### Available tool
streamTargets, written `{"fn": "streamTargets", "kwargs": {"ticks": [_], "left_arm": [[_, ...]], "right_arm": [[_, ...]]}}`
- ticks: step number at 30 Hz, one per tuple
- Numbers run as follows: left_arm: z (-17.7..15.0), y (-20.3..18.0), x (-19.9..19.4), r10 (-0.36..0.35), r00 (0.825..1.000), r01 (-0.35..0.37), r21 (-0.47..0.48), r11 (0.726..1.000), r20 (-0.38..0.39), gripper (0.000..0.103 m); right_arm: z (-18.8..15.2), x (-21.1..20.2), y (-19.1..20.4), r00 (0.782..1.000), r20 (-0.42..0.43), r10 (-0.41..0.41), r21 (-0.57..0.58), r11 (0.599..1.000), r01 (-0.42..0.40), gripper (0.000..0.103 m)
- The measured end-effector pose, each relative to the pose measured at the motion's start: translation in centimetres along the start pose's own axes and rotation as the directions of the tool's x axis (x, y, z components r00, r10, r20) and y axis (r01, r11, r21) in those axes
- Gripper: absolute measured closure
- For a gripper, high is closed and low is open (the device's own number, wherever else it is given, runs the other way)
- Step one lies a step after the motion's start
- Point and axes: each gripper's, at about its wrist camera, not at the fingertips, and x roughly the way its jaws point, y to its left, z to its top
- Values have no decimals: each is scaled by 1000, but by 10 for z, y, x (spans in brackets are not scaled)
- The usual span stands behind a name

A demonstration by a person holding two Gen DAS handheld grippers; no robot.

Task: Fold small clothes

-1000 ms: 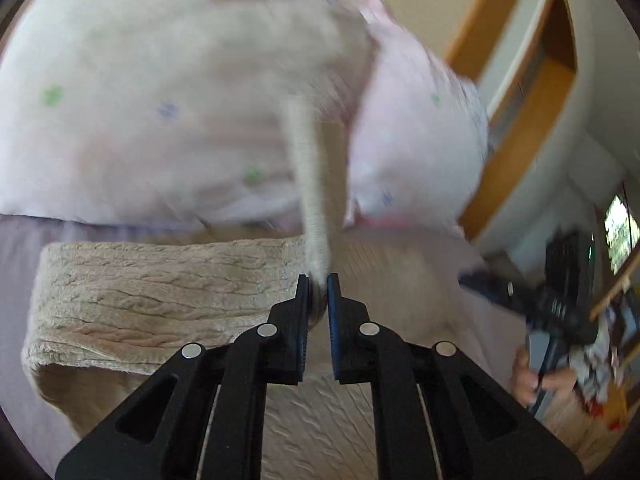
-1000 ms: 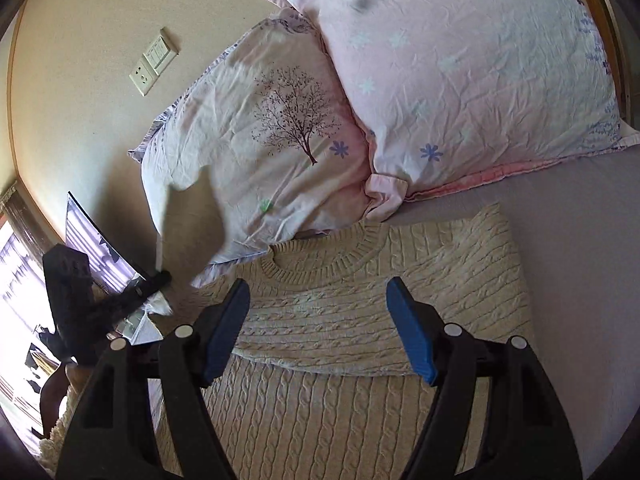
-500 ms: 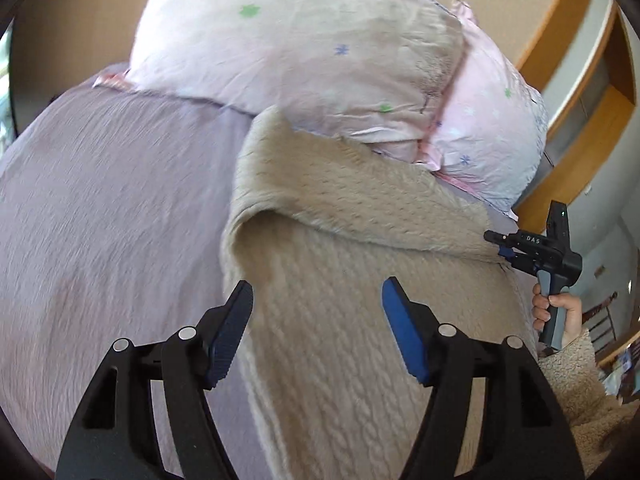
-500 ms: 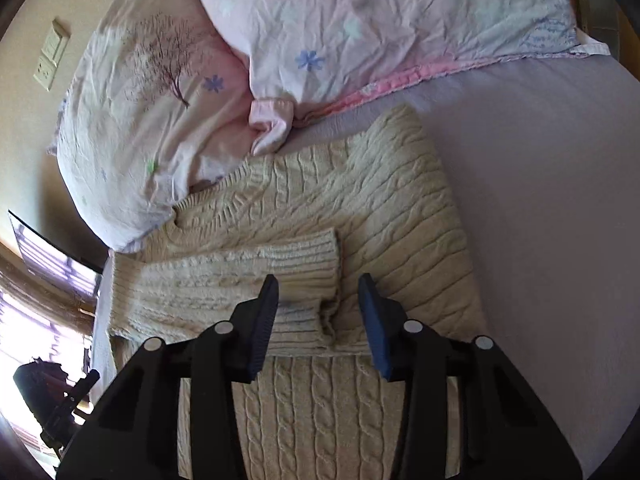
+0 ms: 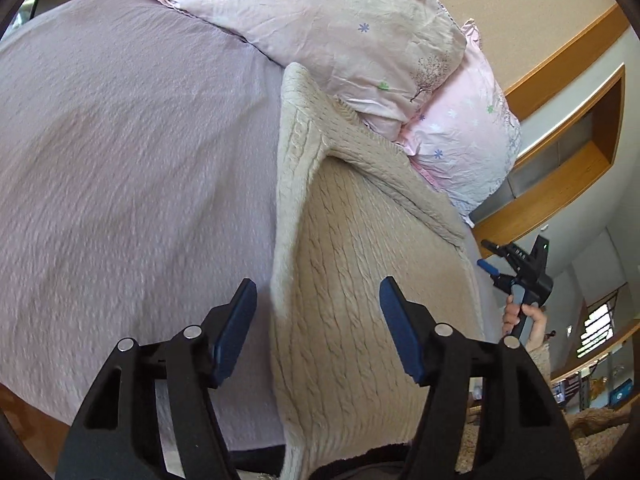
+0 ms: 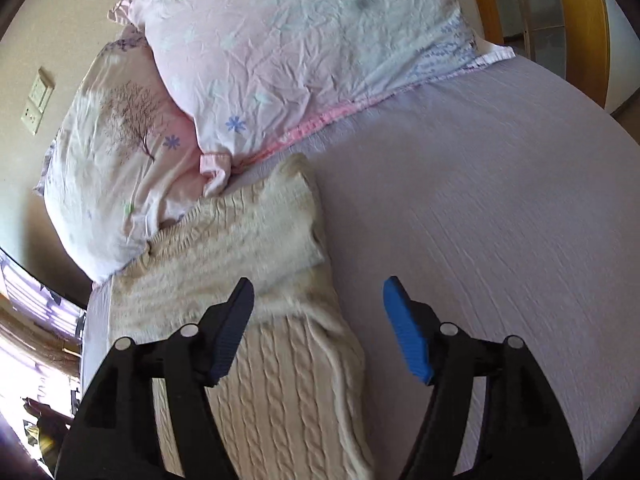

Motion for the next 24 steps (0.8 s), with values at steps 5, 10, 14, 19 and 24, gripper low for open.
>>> {"fn": "streamTargets", "kwargs": {"ticks": [5,10,14,19,24], "left_arm": [[-30,-11,-10,-71,997,71,18,997,-32,62],[-63,-5,-20,-177,984,174,-73,982,-36,64],[-70,-11,-20,-177,983,174,-79,982,-42,85],[-46,-28,-18,-192,981,191,-55,980,-17,96],[52,-42,-8,-204,972,205,3,979,114,96]], "right_arm": [[-71,-23,-33,973,-116,198,67,979,-191,66],[-140,-48,-34,907,-186,378,65,926,-373,70],[-157,-54,-30,889,-229,396,39,917,-398,95],[-109,-69,4,874,-102,474,-54,875,-481,96],[-6,-58,52,850,87,519,-166,849,-501,96]]}}
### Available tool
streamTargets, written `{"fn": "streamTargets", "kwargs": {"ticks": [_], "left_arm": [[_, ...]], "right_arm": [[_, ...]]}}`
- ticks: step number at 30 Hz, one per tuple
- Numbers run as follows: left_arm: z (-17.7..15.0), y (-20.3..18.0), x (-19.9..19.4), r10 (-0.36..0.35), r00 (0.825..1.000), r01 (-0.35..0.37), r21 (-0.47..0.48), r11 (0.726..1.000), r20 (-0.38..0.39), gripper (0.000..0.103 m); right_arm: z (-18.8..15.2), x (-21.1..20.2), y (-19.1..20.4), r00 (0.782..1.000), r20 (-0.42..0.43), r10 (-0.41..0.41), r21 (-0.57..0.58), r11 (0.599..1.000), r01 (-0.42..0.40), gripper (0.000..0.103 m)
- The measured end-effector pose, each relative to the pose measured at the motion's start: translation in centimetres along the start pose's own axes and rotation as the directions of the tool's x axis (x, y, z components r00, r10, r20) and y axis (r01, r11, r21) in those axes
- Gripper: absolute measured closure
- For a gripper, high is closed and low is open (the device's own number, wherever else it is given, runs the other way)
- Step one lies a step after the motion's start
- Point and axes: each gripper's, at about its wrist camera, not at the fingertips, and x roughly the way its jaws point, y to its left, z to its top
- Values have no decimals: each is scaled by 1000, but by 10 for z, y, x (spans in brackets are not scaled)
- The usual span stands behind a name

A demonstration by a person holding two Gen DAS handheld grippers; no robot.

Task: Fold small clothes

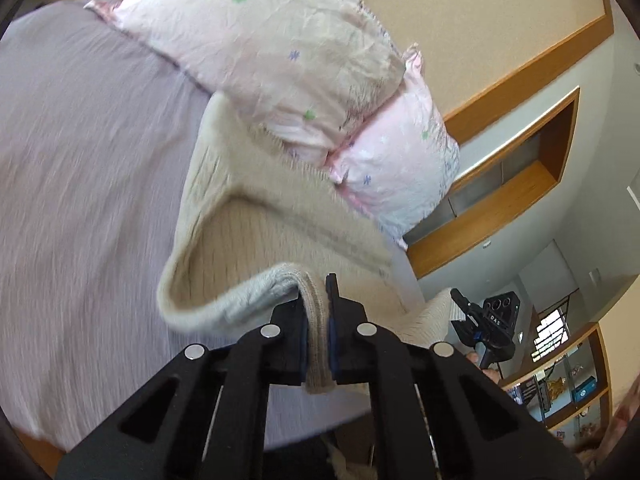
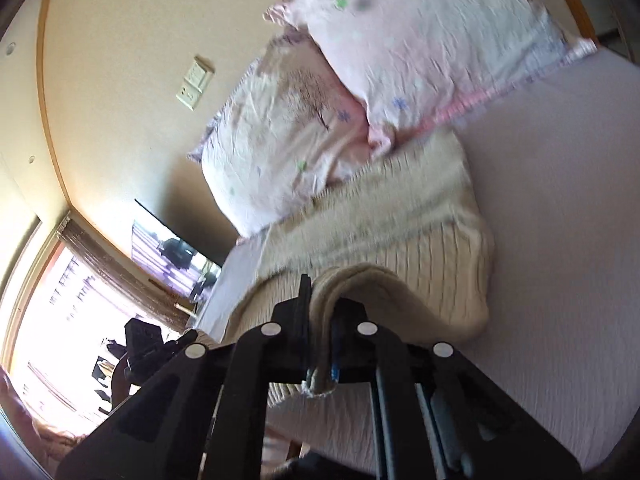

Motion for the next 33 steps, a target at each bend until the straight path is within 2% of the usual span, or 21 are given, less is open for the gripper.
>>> {"fn": "streamTargets", "kwargs": {"ticks": [2,4,6,8,9,10,12,13,14,15,16,17,18,20,22,23,25,27,30,32,33], "left_arm": [[50,9,25,16,997,-13,-53,998,72,96],[94,27,60,48,992,-31,-152,988,113,96],[123,44,97,124,985,-99,-192,976,122,96],[139,60,132,197,977,-177,-201,963,81,96],[142,69,149,222,974,-207,-223,953,46,97],[141,76,160,230,973,-218,-253,943,19,96],[140,81,168,222,975,-215,-277,936,-6,94],[141,79,167,212,977,-206,-270,941,-8,91],[141,76,163,200,980,-195,-261,945,-8,69],[142,73,156,188,982,-182,-251,951,1,29],[143,69,145,182,983,-170,-238,956,27,15],[142,64,132,189,980,-170,-222,960,64,9],[142,59,121,196,977,-177,-194,965,82,9],[141,59,110,226,973,-216,-150,965,55,9],[135,68,108,268,963,-267,-149,952,-15,17],[132,74,111,269,962,-274,-154,949,-52,28],[121,85,117,261,958,-279,-171,945,-118,39],[111,90,122,253,956,-278,-175,945,-151,52],[103,89,124,259,956,-280,-163,946,-141,64],[98,93,125,222,965,-250,-219,943,-143,80],[97,95,125,194,972,-224,-264,938,-133,82]], "right_arm": [[37,28,-12,998,60,-24,31,999,22,96],[67,66,-32,991,88,-97,87,992,89,96],[85,103,-55,977,78,-199,149,971,186,96],[92,137,-77,954,20,-298,193,938,289,95],[90,148,-86,939,-22,-343,214,916,340,90],[88,156,-95,923,-57,-382,240,892,384,77],[90,160,-105,931,-52,-362,288,887,361,56],[93,157,-105,927,-32,-373,294,883,365,48],[96,152,-102,909,-6,-416,285,871,401,41],[97,143,-96,865,28,-500,270,837,475,19],[97,131,-88,832,80,-549,259,817,515,10],[95,120,-82,828,128,-546,244,827,507,10],[93,113,-78,838,156,-523,227,845,485,9],[86,99,-75,869,198,-454,194,887,419,7],[76,90,-74,892,231,-388,161,920,358,4],[72,88,-75,899,241,-365,152,929,336,4],[70,88,-78,906,234,-354,168,932,321,4],[71,90,-80,911,224,-345,178,934,310,4],[70,89,-75,910,238,-338,156,939,308,4],[70,89,-72,917,237,-321,148,945,292,4],[70,89,-72,922,234,-309,146,949,281,4]]}}
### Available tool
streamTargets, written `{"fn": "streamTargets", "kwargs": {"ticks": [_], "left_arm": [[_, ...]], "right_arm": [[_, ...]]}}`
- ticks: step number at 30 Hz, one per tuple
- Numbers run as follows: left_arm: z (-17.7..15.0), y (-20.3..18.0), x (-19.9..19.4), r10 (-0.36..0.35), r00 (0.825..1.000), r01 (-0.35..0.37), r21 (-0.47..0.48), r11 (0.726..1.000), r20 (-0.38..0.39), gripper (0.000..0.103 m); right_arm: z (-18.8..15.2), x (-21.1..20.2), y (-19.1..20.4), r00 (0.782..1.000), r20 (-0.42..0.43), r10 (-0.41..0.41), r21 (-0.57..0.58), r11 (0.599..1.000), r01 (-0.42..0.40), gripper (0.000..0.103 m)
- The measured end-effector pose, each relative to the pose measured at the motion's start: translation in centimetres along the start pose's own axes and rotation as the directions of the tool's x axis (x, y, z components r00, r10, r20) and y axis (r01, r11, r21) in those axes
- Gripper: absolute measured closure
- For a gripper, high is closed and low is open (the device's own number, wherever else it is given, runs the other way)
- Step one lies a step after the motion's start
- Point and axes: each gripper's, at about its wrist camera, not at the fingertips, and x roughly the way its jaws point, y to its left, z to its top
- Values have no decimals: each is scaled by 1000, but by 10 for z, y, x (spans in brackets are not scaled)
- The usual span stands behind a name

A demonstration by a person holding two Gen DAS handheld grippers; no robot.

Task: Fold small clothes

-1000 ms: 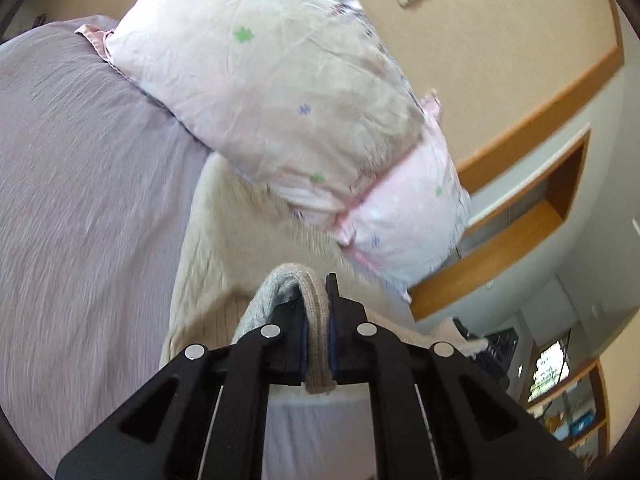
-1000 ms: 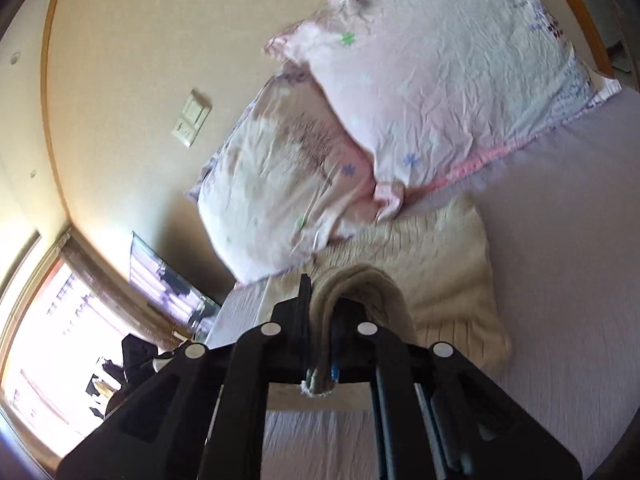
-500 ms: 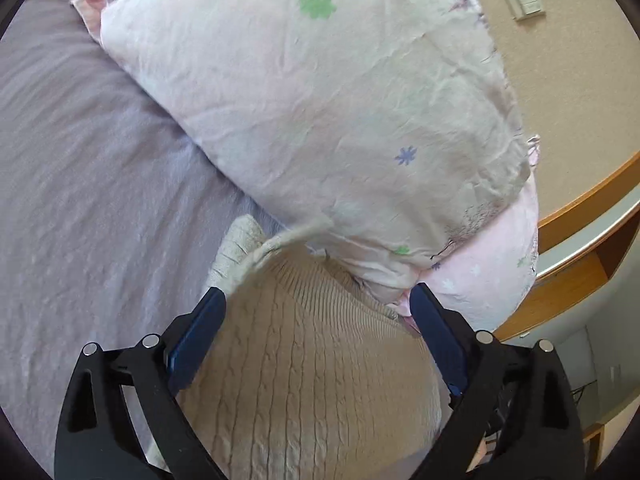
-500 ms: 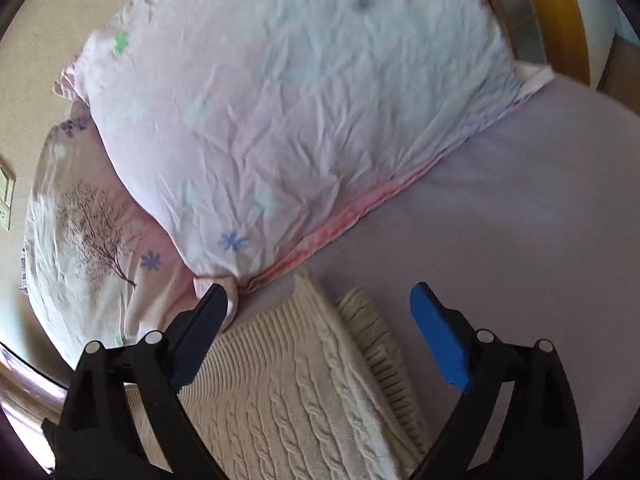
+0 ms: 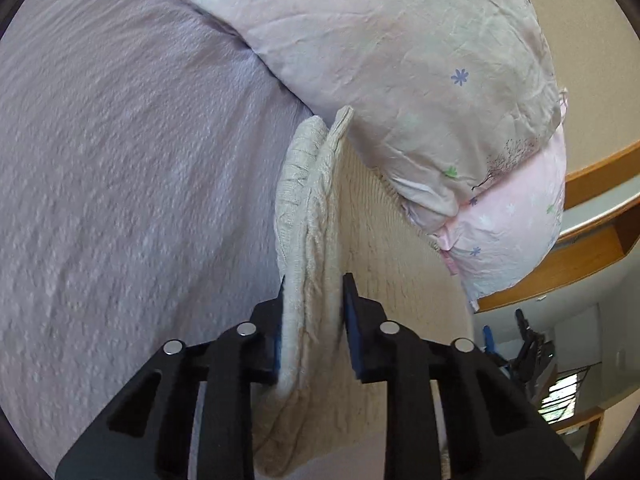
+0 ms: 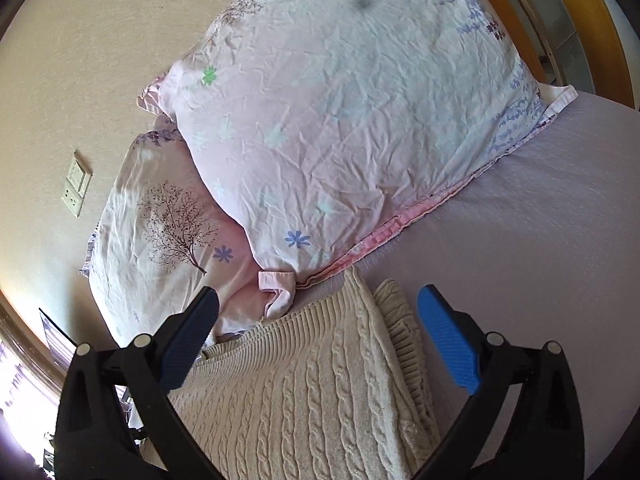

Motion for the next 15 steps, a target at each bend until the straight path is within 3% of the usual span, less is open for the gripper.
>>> {"fn": "streamTargets", "kwargs": {"ticks": [3,6,11,13,15], "left_arm": [[-1,-10,-2,-125,992,126,-73,989,26,87],[-6,-54,2,-274,961,275,-46,960,38,89],[-30,-165,64,-488,870,491,29,871,-74,89],[-47,-207,109,-545,824,555,24,832,-151,89],[-67,-238,159,-570,791,582,-15,813,-223,89]], "right_arm": [[0,0,0,1000,-14,23,5,1000,-23,4],[3,-5,-1,999,1,38,12,999,-38,4],[14,-24,-8,997,64,51,18,998,-53,4],[20,-30,-14,995,88,47,21,999,-49,4],[25,-33,-22,995,96,33,25,999,-36,4]]}}
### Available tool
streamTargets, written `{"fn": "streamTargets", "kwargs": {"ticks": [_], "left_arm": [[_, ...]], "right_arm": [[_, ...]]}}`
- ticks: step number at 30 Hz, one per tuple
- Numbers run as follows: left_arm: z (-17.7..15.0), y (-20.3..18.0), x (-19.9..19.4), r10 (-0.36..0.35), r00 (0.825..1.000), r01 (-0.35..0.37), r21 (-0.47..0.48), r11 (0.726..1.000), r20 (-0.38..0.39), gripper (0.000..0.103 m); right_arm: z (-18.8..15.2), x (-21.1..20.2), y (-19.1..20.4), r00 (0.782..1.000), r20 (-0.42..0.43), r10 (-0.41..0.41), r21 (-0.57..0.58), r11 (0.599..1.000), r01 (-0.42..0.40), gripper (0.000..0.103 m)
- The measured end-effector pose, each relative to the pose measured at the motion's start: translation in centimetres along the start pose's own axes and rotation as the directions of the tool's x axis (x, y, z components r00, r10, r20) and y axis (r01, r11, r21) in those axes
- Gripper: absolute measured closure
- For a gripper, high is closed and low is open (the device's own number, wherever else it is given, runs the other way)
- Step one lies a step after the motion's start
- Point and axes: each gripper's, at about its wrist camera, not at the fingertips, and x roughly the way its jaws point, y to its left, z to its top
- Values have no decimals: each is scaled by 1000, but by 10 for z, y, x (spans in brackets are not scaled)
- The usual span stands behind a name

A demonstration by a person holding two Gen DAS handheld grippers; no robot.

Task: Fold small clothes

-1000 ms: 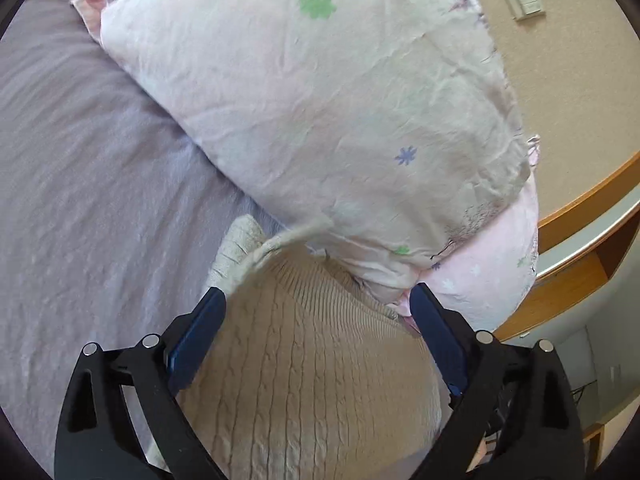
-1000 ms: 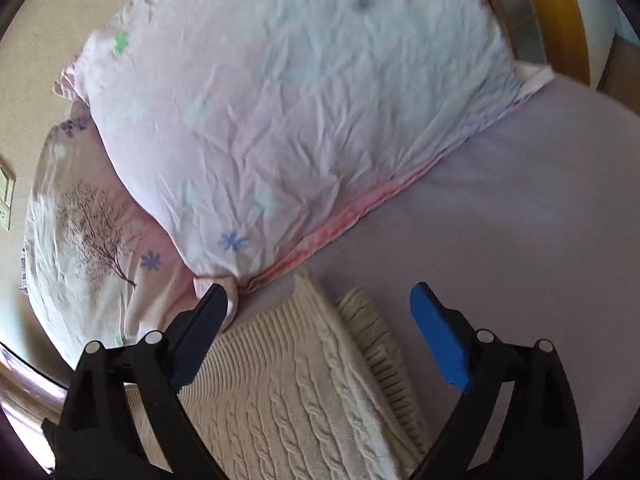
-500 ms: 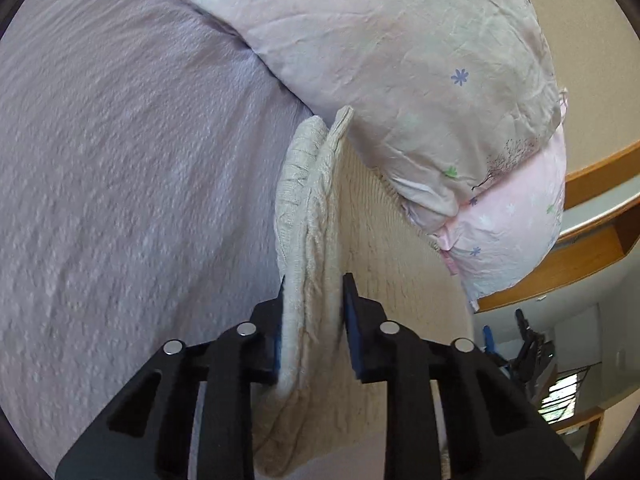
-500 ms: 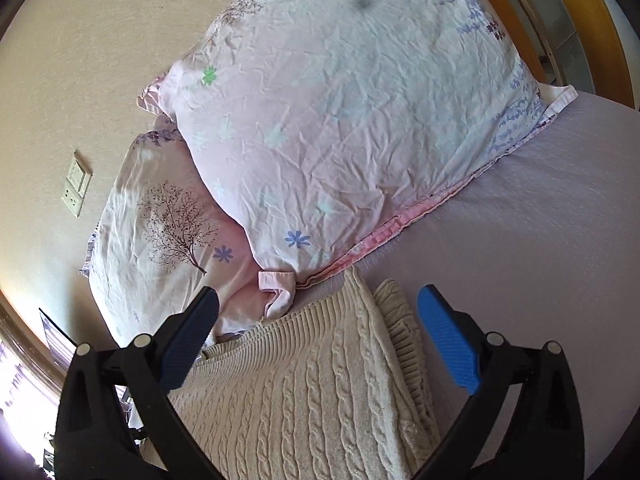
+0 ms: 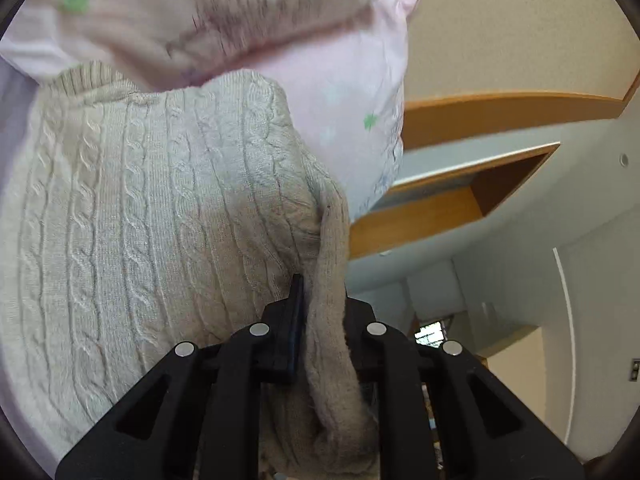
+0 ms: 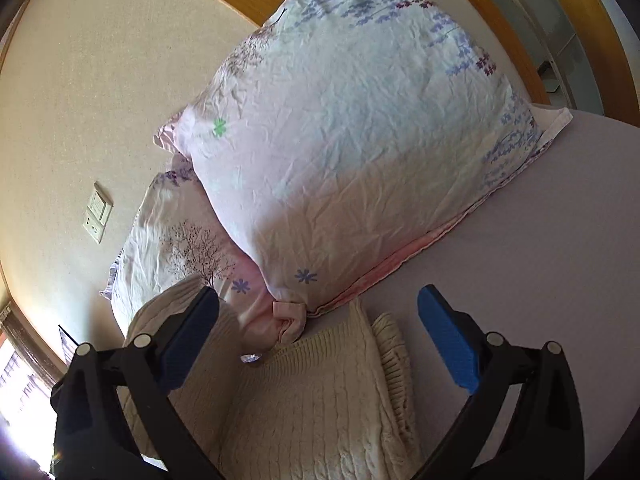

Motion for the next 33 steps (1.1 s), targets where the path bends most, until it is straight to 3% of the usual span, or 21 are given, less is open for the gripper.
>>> {"fn": "streamTargets", "kwargs": {"ticks": [2,4,5,7,9,10,12,14,15,16,19,20,21,23,24,25,27,29,31,33], "left_arm": [[-5,15,52,10,996,-17,-74,997,-87,88],[-10,29,78,-20,985,-9,-171,985,-169,88],[-10,27,77,-50,982,18,-171,985,-184,88],[-8,8,51,8,990,-12,-27,1000,-138,81],[-6,-9,15,117,991,-109,104,989,-70,27],[-4,-14,-4,196,980,-192,148,970,-14,21],[-3,-17,-33,347,936,-351,216,911,57,21],[-4,-5,-52,461,885,-465,213,859,70,21],[-5,3,-56,494,868,-494,191,848,51,21],[-8,12,-61,491,871,-487,181,854,26,21],[-24,19,-83,471,882,-457,222,862,-14,21],[-28,16,-90,472,882,-456,244,856,-6,21],[-32,12,-97,476,880,-461,269,846,10,21],[-39,5,-104,493,869,-482,301,823,42,21],[-42,2,-104,499,865,-489,309,816,49,21],[-43,0,-105,501,864,-490,312,814,48,21],[-46,0,-108,503,863,-491,306,816,44,21],[-49,-2,-112,495,868,-484,299,822,44,21],[-51,-5,-120,488,871,-480,299,825,54,21],[-53,-6,-129,484,873,-480,301,824,65,21]], "right_arm": [[4,3,-8,999,-36,5,8,1000,-4,4],[7,8,-15,995,-95,21,16,1000,-20,4],[9,11,-16,991,-125,40,16,999,-39,4],[11,14,-17,982,-181,51,9,999,-50,4],[12,17,-21,976,-217,25,14,1000,-22,4],[12,18,-25,970,-240,25,22,1000,-20,4],[11,24,-35,949,-315,34,58,998,-17,4],[6,30,-46,925,-379,2,86,996,33,5],[6,25,-48,930,-367,-26,89,994,63,16],[6,15,-43,937,-349,-9,74,997,37,24],[-5,-37,0,949,-283,142,-74,983,-169,24],[-15,-52,16,933,-304,194,-117,964,-239,21],[-27,-60,26,901,-352,254,-108,945,-308,17],[-58,-61,38,813,-461,354,-14,914,-406,17],[-75,-55,45,793,-500,349,8,917,-399,18],[-94,-47,50,787,-537,304,3,933,-359,25],[-121,-28,57,792,-573,212,-11,964,-266,40],[-137,-8,55,780,-585,224,69,971,-228,45],[-146,6,50,796,-569,206,124,979,-165,46],[-147,12,46,838,-523,155,136,986,-97,46]]}}
